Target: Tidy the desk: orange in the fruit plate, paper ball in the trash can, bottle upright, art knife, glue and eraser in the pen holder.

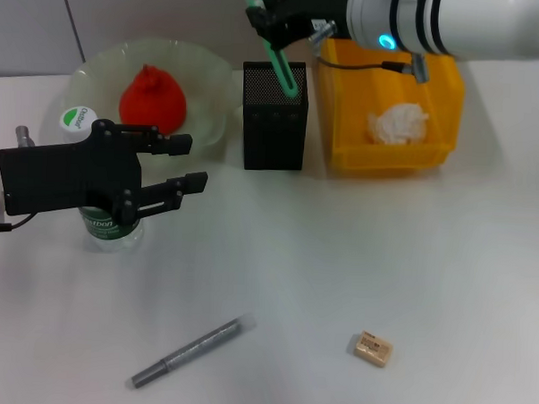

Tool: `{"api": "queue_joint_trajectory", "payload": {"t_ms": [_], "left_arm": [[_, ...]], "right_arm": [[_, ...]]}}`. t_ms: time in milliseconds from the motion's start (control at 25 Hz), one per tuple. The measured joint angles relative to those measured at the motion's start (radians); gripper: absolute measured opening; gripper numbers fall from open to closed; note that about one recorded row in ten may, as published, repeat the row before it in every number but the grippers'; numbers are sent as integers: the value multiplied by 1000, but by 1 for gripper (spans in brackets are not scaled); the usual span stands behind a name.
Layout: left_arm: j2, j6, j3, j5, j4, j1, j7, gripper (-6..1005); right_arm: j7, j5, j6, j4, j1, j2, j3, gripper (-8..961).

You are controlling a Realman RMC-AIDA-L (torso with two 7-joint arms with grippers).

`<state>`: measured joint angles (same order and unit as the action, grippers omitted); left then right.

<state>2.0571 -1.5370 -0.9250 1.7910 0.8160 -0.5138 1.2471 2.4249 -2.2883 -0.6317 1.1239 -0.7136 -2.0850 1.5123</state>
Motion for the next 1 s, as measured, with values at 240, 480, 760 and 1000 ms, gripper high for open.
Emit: {"api": "queue_joint_trajectory", "payload": {"t_ms": [240, 480, 760, 1000], "left_arm": [[0, 1, 0, 0, 0, -9, 0, 478], [0, 2, -3, 2, 0, -13, 0, 478], [0, 1, -3, 2, 0, -13, 0, 477], [0, 1, -3, 2, 0, -12, 0, 477]], "right_arm": [[-17, 25, 113, -69, 4, 0, 62, 182], [-17, 47, 231, -110, 7, -1, 145, 182], [-15, 52, 248, -122, 8, -1, 161, 181], [-9, 53, 260, -153, 8, -2, 168, 254]]}}
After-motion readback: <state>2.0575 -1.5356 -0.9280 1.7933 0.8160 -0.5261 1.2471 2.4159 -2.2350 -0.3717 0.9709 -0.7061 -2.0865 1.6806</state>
